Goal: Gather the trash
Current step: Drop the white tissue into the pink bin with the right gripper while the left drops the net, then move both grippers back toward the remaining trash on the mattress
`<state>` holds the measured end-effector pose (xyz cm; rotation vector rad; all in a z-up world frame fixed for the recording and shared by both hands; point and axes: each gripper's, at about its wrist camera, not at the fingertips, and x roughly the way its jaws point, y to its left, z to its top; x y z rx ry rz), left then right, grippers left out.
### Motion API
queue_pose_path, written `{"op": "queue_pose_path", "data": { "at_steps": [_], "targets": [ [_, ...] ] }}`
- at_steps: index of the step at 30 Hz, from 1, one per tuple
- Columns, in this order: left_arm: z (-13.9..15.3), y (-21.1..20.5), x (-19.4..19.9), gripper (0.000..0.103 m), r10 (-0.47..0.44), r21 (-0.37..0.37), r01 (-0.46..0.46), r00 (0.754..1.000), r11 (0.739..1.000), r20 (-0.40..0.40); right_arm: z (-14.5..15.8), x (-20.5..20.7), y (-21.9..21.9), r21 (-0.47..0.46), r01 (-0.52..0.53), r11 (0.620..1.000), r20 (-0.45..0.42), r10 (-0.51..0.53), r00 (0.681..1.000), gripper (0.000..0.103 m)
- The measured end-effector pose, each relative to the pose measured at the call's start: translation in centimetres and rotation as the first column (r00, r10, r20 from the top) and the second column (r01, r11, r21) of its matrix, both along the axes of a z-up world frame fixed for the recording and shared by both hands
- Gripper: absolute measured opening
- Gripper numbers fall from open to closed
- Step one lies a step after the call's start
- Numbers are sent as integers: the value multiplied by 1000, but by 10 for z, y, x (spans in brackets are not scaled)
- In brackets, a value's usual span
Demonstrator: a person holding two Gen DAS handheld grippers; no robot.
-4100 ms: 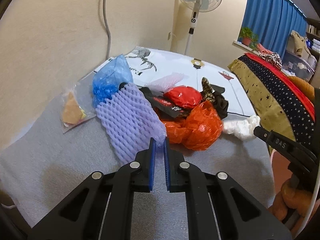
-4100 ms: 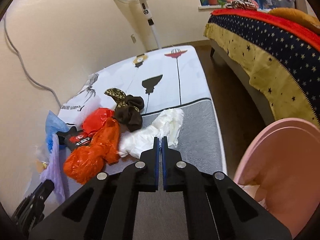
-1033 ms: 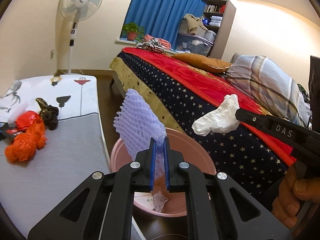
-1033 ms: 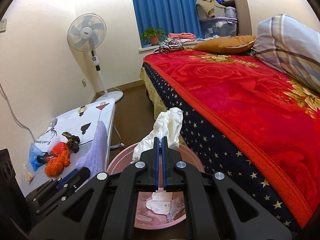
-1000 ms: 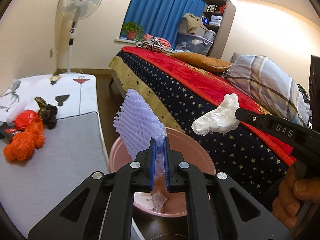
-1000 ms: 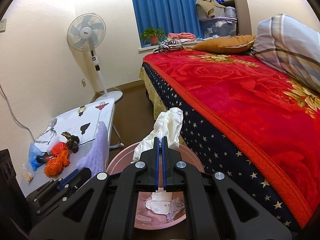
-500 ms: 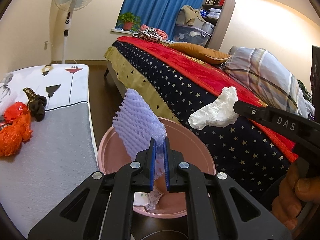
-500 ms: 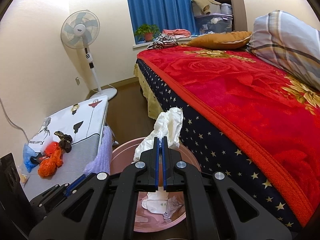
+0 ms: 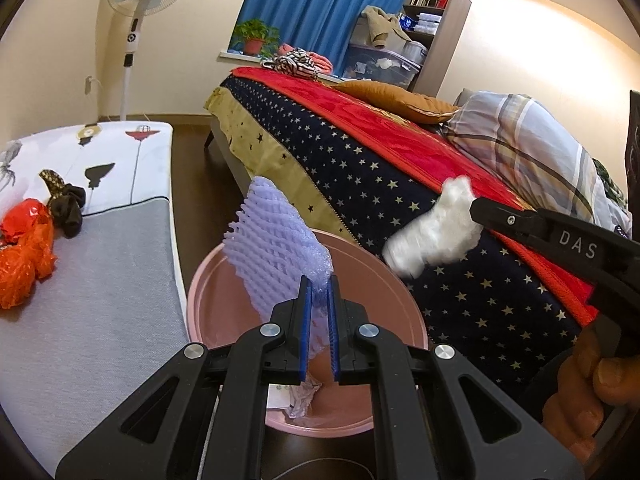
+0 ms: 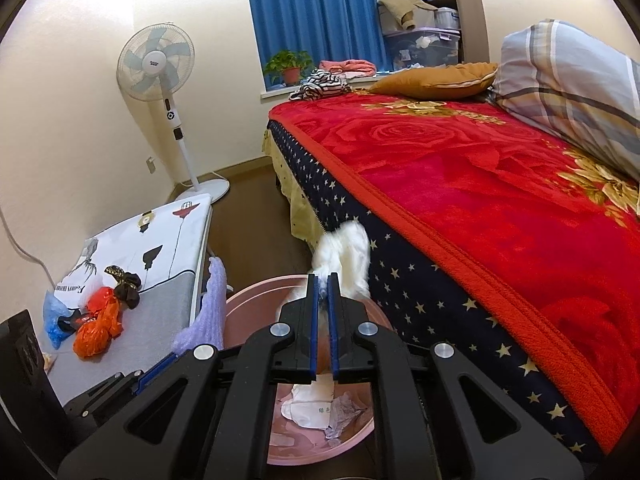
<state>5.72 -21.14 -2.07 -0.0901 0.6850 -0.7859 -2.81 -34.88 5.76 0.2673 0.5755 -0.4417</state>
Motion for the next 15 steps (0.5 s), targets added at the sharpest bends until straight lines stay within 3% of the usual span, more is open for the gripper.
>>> {"op": "queue_pose_path", "data": {
  "at_steps": [1,2,4,15],
  "targets": [
    [-1,0,0,13,2,3,-2,1000,1000,-6,0,0,0,1,3,1000,2,-3,1000,15],
    [-3,-1,0,26,7,15,-6,1000,1000,-10,0,0,0,0,5,1000,0,-5,1000,35],
    [-4,0,0,38,22,23,-21,1000,1000,-3,0,-1,1,-10,15,1000,0,-15,1000,55],
    [5,27,0,38,120,40,-122,992,992,35,4,-5,13,-34,-23,999,32,25,999,55]
  ]
}}
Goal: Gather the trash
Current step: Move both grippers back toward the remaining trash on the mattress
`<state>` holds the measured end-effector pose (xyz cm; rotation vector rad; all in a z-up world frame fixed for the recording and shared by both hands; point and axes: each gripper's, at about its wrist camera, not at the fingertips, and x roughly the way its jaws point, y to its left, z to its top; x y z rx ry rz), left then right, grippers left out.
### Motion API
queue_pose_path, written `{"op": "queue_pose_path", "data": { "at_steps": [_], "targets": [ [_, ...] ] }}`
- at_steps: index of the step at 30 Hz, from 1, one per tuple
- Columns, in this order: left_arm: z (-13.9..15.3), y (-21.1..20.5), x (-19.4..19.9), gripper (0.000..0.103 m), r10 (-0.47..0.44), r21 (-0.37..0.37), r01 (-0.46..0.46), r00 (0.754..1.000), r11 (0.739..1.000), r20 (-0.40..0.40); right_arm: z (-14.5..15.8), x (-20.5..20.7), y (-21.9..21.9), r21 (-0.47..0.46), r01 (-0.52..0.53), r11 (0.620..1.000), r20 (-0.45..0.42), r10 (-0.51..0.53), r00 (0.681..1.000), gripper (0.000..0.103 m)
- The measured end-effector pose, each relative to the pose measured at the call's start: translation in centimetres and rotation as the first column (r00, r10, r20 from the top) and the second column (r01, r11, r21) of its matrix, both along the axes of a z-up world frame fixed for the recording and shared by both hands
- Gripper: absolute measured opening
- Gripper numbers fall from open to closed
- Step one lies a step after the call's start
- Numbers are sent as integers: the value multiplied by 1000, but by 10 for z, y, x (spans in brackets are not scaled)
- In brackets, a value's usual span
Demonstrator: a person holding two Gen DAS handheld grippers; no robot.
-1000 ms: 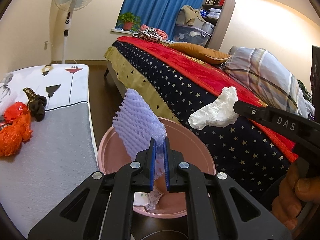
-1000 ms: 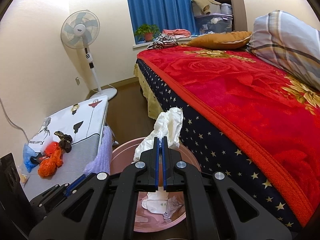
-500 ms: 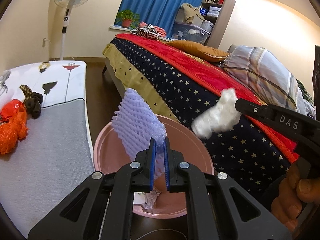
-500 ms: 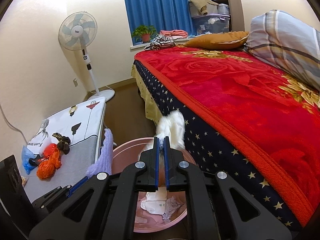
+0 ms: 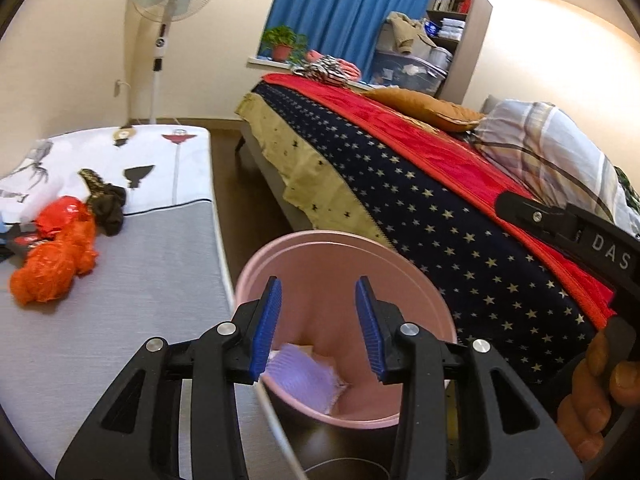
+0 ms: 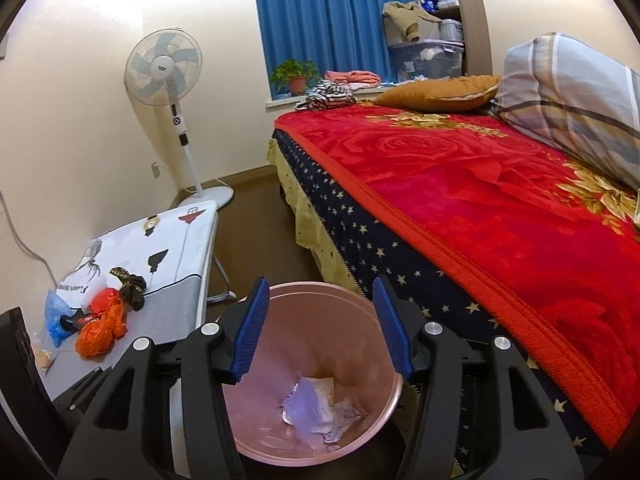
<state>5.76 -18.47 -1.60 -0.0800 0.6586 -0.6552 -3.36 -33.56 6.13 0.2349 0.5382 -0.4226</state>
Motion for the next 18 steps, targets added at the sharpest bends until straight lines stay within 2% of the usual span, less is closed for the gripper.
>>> {"op": "queue_pose_path", "data": {
  "at_steps": [6,12,15,18],
  "targets": [
    [5,27,1,38,88,3,-88,996,996,23,2,1,16,-2,-62,998,33,62,998,53],
    [8,59,6,38,186,10,-186,982,982,44,1,8,39,8,-138,990,61,138,989,51],
    [8,80,8,38,255,14,-256,965,966,53,-1,14,52,23,-182,983,76,179,981,49],
    [9,102,12,38,337,22,-339,939,940,65,-5,24,66,41,-227,973,89,223,971,47]
  ]
}}
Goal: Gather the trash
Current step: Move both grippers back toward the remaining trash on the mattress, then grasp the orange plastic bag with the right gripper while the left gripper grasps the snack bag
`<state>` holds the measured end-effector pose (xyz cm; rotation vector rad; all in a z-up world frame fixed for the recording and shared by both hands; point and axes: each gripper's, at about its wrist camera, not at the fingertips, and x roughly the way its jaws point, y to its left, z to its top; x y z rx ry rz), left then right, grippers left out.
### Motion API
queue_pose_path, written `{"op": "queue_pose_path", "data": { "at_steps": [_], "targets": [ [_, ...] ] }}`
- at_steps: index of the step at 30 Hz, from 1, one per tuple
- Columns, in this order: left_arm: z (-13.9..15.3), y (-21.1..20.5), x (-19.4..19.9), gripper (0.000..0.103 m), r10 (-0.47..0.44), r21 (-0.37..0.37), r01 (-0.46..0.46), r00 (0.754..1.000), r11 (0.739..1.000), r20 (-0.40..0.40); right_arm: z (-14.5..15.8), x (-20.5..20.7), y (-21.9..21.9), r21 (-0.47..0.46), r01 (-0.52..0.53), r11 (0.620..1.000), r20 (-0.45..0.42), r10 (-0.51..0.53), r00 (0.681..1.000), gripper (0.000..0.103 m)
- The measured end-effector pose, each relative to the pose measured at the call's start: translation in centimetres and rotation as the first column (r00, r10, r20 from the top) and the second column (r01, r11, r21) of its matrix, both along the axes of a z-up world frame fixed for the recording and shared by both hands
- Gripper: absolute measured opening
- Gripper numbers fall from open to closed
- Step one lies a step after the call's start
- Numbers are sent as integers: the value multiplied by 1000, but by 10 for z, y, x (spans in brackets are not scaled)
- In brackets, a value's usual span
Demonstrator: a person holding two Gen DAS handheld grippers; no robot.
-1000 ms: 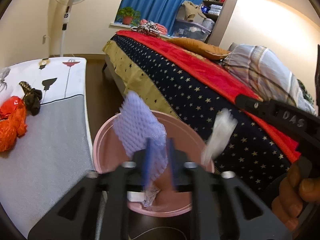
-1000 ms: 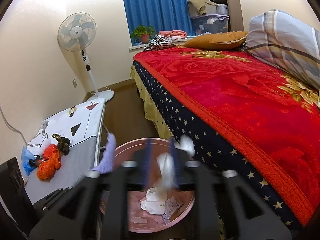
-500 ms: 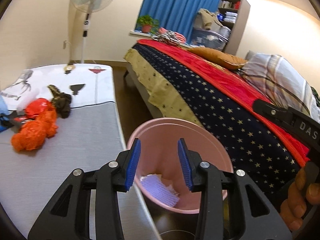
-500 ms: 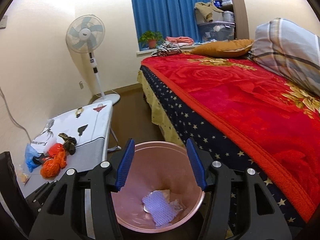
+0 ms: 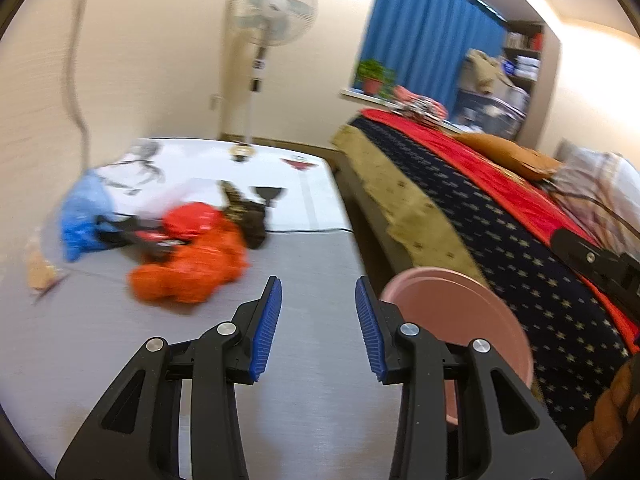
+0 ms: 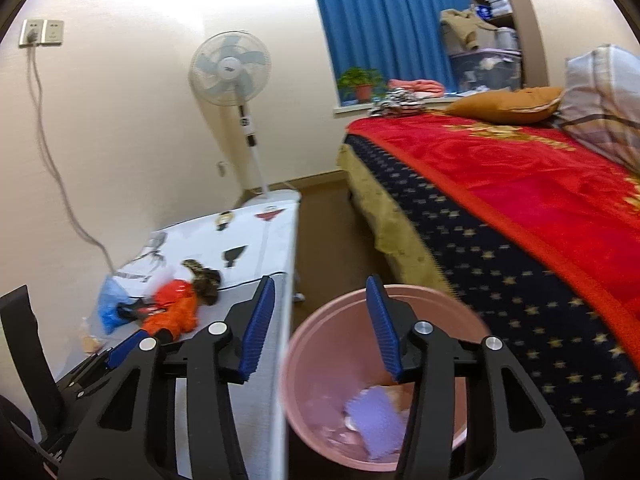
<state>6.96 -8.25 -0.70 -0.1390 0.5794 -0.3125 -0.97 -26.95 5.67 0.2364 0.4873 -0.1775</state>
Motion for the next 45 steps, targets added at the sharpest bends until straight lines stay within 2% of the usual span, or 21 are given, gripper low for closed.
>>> {"op": "queue_pose_path", "data": {
  "at_steps": [5,12,18,23,28,30,34,35,39,43,45],
  "targets": [
    [-1,31,4,38,124,18,-124,992,992,11,-11,19,21,36,-76,996,4,76,997,41],
    [-9,71,14,38,280,47,-280,960,959,5,-27,50,55,84,-183,980,5,183,983,36],
    [-14,90,23,38,349,69,-349,937,935,8,-41,80,85,119,-254,960,8,254,967,35],
    [-16,111,32,38,419,76,-418,908,905,8,-54,102,105,149,-301,942,-3,305,952,35],
    [-23,131,42,38,495,98,-491,869,866,-15,-68,123,122,185,-332,925,-18,341,940,37],
    [-26,138,45,38,526,106,-522,850,846,-17,-75,133,130,209,-361,909,-36,376,926,38],
    [-29,156,52,38,596,116,-590,803,799,-20,-89,147,150,240,-406,882,-76,434,898,60],
    [-30,159,54,38,607,116,-601,794,791,-24,-93,150,154,242,-414,878,-86,444,892,63],
    [-34,176,61,44,656,119,-648,753,752,-42,-105,161,165,248,-415,875,-138,456,879,64],
    [-42,194,69,58,694,116,-685,714,719,-88,-116,168,171,252,-418,873,-179,467,866,64],
    [-44,202,72,60,711,113,-702,695,703,-108,-119,170,174,242,-421,874,-195,469,861,60]
  ]
}}
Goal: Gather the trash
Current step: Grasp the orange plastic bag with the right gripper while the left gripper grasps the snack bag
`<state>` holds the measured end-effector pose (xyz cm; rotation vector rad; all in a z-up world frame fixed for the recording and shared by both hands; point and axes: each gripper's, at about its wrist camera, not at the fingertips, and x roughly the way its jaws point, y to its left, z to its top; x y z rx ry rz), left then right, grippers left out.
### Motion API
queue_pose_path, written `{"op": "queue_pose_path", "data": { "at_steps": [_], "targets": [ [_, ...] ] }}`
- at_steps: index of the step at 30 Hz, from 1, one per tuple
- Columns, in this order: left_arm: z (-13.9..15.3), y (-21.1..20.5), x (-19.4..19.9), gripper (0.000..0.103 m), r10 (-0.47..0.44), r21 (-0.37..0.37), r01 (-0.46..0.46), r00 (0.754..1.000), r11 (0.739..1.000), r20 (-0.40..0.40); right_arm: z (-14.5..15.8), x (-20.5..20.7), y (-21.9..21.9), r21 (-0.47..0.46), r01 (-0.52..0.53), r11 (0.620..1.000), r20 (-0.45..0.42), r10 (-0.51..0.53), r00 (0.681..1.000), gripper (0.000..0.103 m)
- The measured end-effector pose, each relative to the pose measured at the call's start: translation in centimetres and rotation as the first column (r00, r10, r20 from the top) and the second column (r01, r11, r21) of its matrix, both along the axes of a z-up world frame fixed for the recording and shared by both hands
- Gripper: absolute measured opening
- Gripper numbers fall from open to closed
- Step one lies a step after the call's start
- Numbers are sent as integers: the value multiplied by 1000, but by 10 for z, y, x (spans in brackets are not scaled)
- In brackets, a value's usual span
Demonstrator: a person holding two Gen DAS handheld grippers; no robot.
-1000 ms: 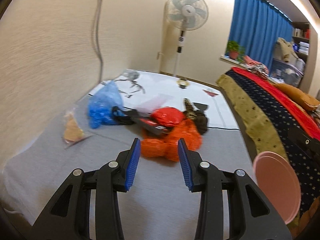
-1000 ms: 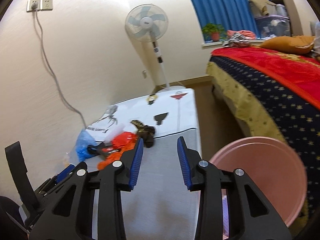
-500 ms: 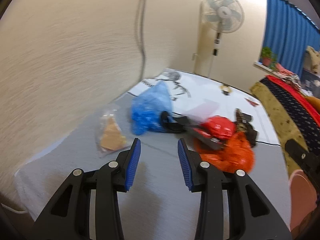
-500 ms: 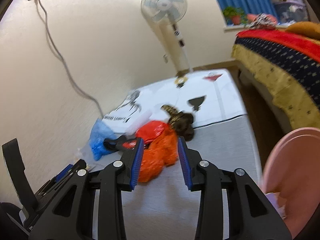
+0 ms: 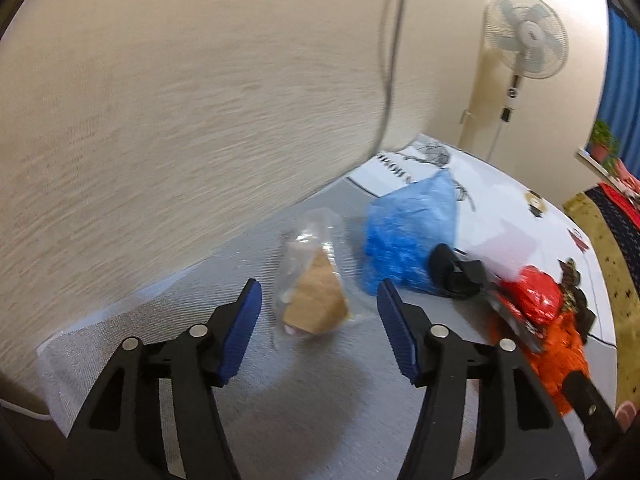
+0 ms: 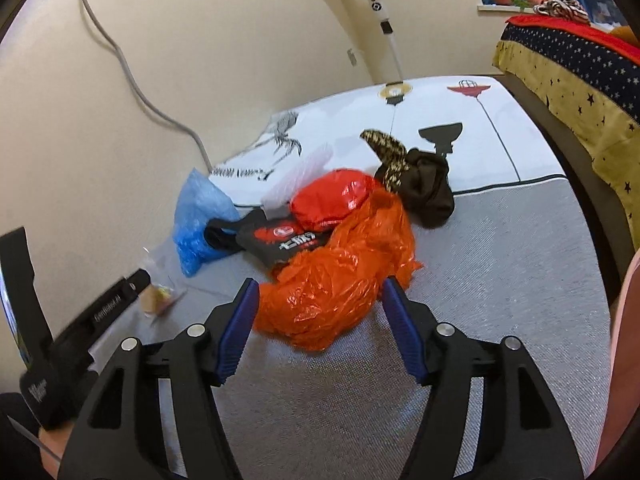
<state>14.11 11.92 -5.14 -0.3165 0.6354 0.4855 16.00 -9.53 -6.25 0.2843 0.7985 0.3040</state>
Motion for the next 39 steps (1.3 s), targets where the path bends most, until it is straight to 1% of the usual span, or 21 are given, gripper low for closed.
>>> {"op": "queue_pose_path", "data": {
  "at_steps": [2,3,4,6,8,11,14,15,17,20,25,30,39],
  "targets": [
    [-3,5,3,65,10,-17,-10,1000,1000,-13,-3,1,1,-7,0,1000,-8,0,1000,53],
    [-5,7,5,65,16,-24,-16,1000,1000,-21,-5,1,1,-6,-2,1000,-13,2,1000,52],
    [-6,8,5,65,17,-31,-17,1000,999,-25,-5,1,1,-7,-3,1000,-14,3,1000,48],
    [-10,10,9,65,4,-61,-6,999,998,-35,-5,0,1,-13,-5,1000,-9,5,1000,44],
    [-13,11,11,65,2,-66,-4,999,998,-36,-5,-1,1,-17,-7,1000,-7,7,1000,40],
    [-15,15,13,65,6,-77,-9,999,997,-43,-2,-4,-2,-28,-2,1000,2,2,1000,37],
    [-18,19,13,63,7,-93,-12,999,996,-52,3,-8,-4,-39,-5,999,15,6,1000,35],
    [-18,19,14,59,2,-101,-8,999,995,-53,5,-9,-5,-42,-5,999,20,6,1000,35],
    [-20,19,15,41,-19,-117,12,998,993,-56,8,-13,-7,-48,-6,999,27,7,1000,34],
    [-19,16,14,36,-42,-130,36,998,991,-46,15,-18,-11,-61,-1,998,38,4,999,34],
    [-11,5,7,32,-91,-124,88,996,988,-21,26,-32,-20,-79,15,997,60,-10,998,34],
    [-1,-10,-4,32,-150,-107,150,989,983,1,35,-47,-31,-98,36,995,72,-29,997,34],
    [16,-36,-29,32,-266,-94,268,963,959,41,62,-81,-50,-144,72,987,117,-55,992,34]
  ]
}}
